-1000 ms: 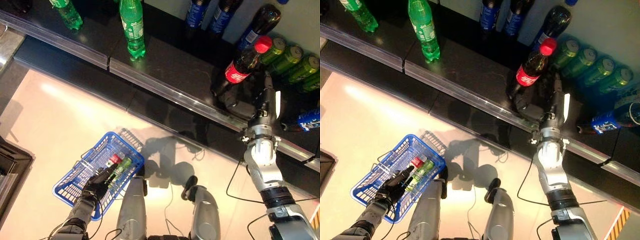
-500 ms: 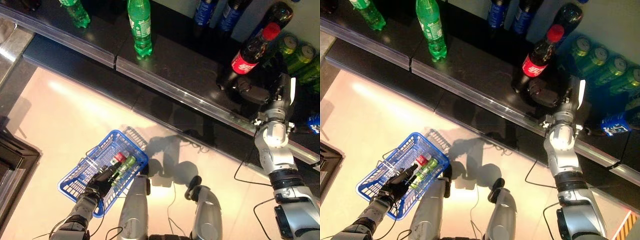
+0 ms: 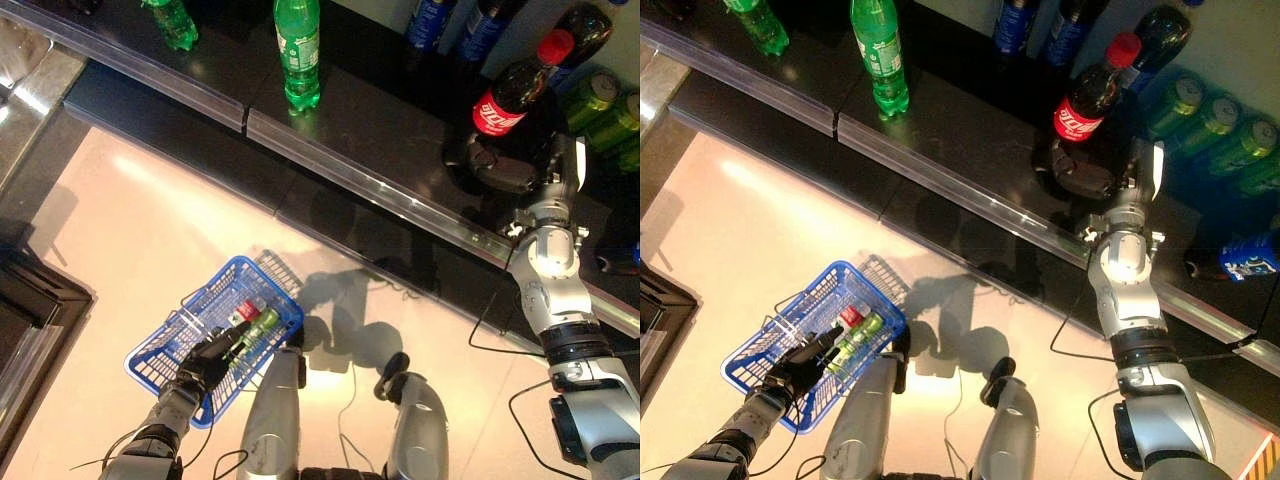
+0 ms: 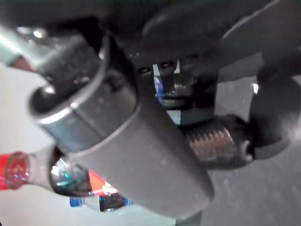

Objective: Pick up the drink and place into the basket.

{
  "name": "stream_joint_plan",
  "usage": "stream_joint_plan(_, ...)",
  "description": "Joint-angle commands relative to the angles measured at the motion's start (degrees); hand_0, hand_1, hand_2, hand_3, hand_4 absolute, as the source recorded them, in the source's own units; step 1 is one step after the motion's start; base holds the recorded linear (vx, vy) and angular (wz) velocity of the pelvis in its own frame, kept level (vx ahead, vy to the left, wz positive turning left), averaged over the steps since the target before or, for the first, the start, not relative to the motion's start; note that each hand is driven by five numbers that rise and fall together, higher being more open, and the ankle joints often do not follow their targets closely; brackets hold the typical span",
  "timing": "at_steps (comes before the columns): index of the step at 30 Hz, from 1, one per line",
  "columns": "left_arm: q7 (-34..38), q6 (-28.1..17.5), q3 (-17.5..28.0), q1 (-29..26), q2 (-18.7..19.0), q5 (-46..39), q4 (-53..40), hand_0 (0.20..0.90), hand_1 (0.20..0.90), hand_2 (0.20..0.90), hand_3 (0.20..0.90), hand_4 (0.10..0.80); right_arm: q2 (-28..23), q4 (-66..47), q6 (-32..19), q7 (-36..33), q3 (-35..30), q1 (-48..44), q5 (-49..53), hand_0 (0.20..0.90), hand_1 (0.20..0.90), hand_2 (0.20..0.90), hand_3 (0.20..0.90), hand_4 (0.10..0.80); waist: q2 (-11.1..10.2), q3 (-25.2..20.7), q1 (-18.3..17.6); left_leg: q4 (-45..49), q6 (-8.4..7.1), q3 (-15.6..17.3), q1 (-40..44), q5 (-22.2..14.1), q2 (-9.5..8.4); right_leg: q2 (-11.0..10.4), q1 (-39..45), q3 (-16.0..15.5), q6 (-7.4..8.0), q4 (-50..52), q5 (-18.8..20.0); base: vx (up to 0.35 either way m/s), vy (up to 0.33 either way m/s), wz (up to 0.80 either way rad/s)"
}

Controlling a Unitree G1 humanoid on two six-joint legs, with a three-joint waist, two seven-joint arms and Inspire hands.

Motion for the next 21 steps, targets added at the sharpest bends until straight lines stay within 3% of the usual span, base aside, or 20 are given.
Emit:
stream_joint_plan(1, -9.87, 1.71, -3.86, 4.09, -3.39, 1.74, -4.95, 0.300, 0.300, 0.300, 0.200, 0.100, -6.47, -4.77, -3.81, 0.41, -1.31, -6.01, -1.47, 0.900, 0.900, 0.900, 0.900, 0.800, 2.70, -5.66, 1.71, -7.02, 2.89, 0.48, 8.74, -4.01, -0.90, 1.42, -6.23, 0.59, 3.79, 1.64, 9.50, 0.000, 0.000, 0.00)
stream_joint_plan(2, -9.88, 1.69, -3.96, 4.16, -3.43, 1.71, -5.04, 0.300, 0.300, 0.300, 0.200, 0.100, -6.46, -5.00, -3.69, 0.57, -1.11, -6.17, -1.68, 0.900, 0.900, 0.900, 0.900, 0.800, 2.73, -5.60, 1.74, -7.01, 2.88, 0.50, 8.77, -3.97, -0.90, 1.42, -6.19, 0.53, 3.75, 1.65, 9.45, 0.000, 0.000, 0.00)
stream_joint_plan(3, -9.76, 1.66, -4.06, 4.13, -3.45, 1.66, -5.21, 0.300, 0.300, 0.300, 0.200, 0.100, -6.62, -5.27, -3.57, 0.68, -0.98, -6.45, -2.01, 0.900, 0.900, 0.900, 0.900, 0.800, 2.61, -5.36, 1.80, -7.14, 3.13, 1.15, 8.21, -2.58, -0.87, 1.17, -6.29, -0.41, 2.62, 0.91, 10.47, 0.000, 0.000, 0.00)
stream_joint_plan(4, -9.69, 1.69, -4.15, 4.15, -3.42, 1.66, -5.24, 0.300, 0.300, 0.300, 0.200, 0.100, -6.75, -5.45, -3.30, 0.87, -0.75, -6.75, -2.26, 0.900, 0.900, 0.900, 0.900, 0.800, 2.71, -5.55, 1.83, -6.96, 2.82, 0.57, 8.80, -4.05, -0.82, 1.43, -6.04, 0.49, 3.73, 1.63, 9.12, 0.000, 0.000, 0.00)
stream_joint_plan(15, -9.47, 2.19, -5.20, 4.06, -3.35, 2.40, -5.95, 0.300, 0.300, 0.300, 0.200, 0.100, -7.44, -5.29, -1.41, 3.36, 1.89, -10.86, -1.11, 0.900, 0.900, 0.900, 0.900, 0.800, 2.81, -5.67, 2.70, -7.03, 2.62, 0.39, 8.70, -3.69, -0.96, 1.56, -5.57, -0.08, 3.46, 1.26, 8.53, 0.007, 0.000, 0.00)
stream_joint_plan(16, -9.47, 2.23, -5.33, 4.12, -3.26, 2.50, -6.06, 0.300, 0.300, 0.300, 0.200, 0.100, -7.47, -5.59, -1.29, 4.34, 2.24, -11.44, 0.37, 0.575, 0.575, 0.575, 0.521, 0.421, 2.85, -5.70, 2.76, -7.15, 2.60, 0.37, 8.74, -3.64, -0.96, 1.63, -5.56, -0.17, 3.42, 1.20, 8.38, 0.000, 0.000, 0.00)
stream_joint_plan(17, -9.55, 2.30, -5.51, 4.17, -3.17, 2.44, -6.19, 0.300, 0.300, 0.300, 0.200, 0.100, -7.41, -5.76, -1.15, 4.84, 2.41, -11.96, 1.18, 0.406, 0.406, 0.406, 0.324, 0.224, 2.91, -5.69, 2.81, -7.27, 2.58, 0.40, 8.80, -3.63, -0.96, 1.62, -5.58, -0.24, 3.42, 1.19, 8.30, 0.000, 0.000, 0.00)
stream_joint_plan(18, -9.62, 2.30, -5.55, 4.19, -3.15, 2.52, -6.21, 0.300, 0.300, 0.300, 0.200, 0.100, -7.32, -5.79, -1.13, 5.04, 2.44, -12.14, 1.51, 0.300, 0.300, 0.300, 0.200, 0.100, 2.93, -5.68, 2.84, -7.32, 2.56, 0.43, 8.83, -3.64, -0.97, 1.61, -5.54, -0.28, 3.41, 1.11, 8.28, 0.000, 0.000, 0.00)
stream_joint_plan(21, -9.78, 2.24, -5.95, 4.05, -3.36, 2.63, -6.13, 0.300, 0.300, 0.300, 0.200, 0.100, -6.57, -5.19, -1.06, 5.43, 2.56, -12.94, 2.57, 0.300, 0.300, 0.300, 0.200, 0.100, 3.18, -5.64, 2.98, -7.33, 2.50, 0.54, 8.83, -3.57, -1.09, 1.58, -5.34, -0.43, 3.28, 0.88, 8.11, 0.000, 0.000, 0.00)
